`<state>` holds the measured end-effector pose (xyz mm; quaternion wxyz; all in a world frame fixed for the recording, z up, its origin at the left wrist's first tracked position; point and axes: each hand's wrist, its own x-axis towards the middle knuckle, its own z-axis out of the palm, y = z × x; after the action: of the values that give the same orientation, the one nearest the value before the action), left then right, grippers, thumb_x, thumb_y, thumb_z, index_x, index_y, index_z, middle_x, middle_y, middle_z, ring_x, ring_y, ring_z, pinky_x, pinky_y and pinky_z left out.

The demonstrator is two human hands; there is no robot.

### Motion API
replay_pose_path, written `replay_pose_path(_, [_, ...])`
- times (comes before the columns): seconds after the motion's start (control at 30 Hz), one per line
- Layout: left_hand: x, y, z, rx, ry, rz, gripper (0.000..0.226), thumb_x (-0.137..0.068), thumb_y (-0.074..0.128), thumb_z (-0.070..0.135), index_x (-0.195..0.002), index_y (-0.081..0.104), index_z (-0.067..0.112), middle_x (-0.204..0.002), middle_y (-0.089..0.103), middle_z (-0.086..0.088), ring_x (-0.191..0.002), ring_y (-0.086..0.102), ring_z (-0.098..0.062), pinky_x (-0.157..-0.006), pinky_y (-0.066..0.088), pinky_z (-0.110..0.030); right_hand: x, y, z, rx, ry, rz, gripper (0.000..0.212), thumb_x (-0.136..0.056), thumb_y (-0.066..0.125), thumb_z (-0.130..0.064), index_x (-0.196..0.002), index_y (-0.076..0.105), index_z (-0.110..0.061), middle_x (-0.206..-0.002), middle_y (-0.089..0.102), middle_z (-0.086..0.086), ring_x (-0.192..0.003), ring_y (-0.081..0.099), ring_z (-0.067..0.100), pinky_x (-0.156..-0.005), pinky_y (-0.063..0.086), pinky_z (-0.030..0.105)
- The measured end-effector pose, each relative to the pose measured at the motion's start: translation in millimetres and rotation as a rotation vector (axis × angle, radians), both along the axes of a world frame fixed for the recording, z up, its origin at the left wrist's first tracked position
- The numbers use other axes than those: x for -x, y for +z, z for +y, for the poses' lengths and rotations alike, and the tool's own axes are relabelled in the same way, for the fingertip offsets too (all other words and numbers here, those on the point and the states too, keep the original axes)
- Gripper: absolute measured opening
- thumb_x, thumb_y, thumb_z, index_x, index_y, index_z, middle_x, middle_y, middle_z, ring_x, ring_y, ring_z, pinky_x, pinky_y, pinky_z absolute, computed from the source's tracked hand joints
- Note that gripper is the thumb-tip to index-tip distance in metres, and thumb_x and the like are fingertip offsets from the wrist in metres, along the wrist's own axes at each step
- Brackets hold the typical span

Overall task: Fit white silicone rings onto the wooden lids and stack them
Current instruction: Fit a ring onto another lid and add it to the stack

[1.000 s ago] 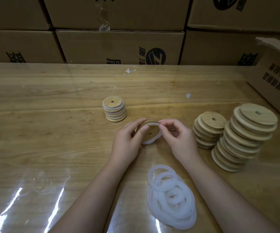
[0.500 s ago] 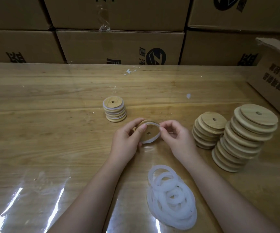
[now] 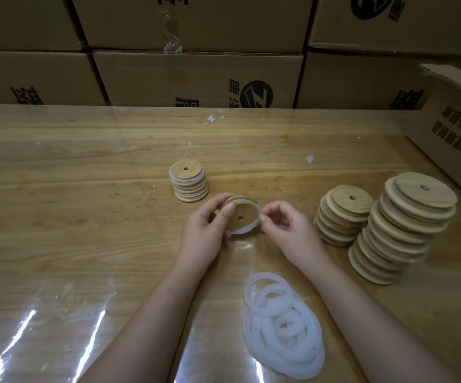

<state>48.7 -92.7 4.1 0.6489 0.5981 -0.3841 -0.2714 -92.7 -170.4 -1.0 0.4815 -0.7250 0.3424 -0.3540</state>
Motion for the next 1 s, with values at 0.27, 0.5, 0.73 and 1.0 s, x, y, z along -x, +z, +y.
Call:
replay_pose_path(0.27, [5.9,3.6,1.5,0.001,-0.02,0.005,0.013,-0.092,0.056,0.014,-0.098,0.059,0.025,-0.074,0.063,0.003,-0.05,0.057,-0.003,-0.046,0.043,-0.015,-1.5,-1.6,1.0,-0.059,-0.02,-0.104,0.01,-0.083,0.067,-0.019,-0.085,0.059,-0.024,-0.089,0.067,-0.001,-0.082,0.066,0.013,-0.074,0.054,0.024])
replay_pose_path(0.5, [6.5,0.0,1.6,-0.049,-0.025,-0.222,0.013,-0.087,0.065,0.023,-0.099,0.063,0.021,-0.076,0.066,0.009,-0.06,0.06,-0.015,-0.056,0.048,-0.031,-1.2,-2.8,1.8,0.06,-0.062,-0.129,0.017,-0.084,0.067,-0.015,-0.079,0.06,-0.03,-0.082,0.067,-0.01,-0.078,0.064,0.003,-0.07,0.05,0.016])
replay_pose_path(0.73, [4.4,-1.1,1.1,-0.026,0.002,-0.384,0.017,-0.087,0.065,0.016,-0.104,0.067,0.016,-0.089,0.066,0.013,-0.08,0.058,0.001,-0.072,0.043,-0.017,-2.0,-2.9,1.2,0.145,-0.112,-0.107,0.026,-0.085,0.064,-0.012,-0.075,0.057,-0.036,-0.089,0.067,-0.018,-0.079,0.062,-0.001,-0.068,0.048,0.012])
replay_pose_path(1.0, [4.2,-3.5,-0.3,-0.036,0.025,-0.471,0.017,-0.087,0.064,0.017,-0.104,0.066,0.019,-0.081,0.063,0.013,-0.061,0.053,-0.001,-0.064,0.043,-0.021,-2.2,-5.0,-1.7,0.093,-0.143,-0.125,0.022,-0.085,0.062,-0.013,-0.077,0.06,-0.033,-0.092,0.069,-0.011,-0.085,0.065,0.01,-0.075,0.057,0.039])
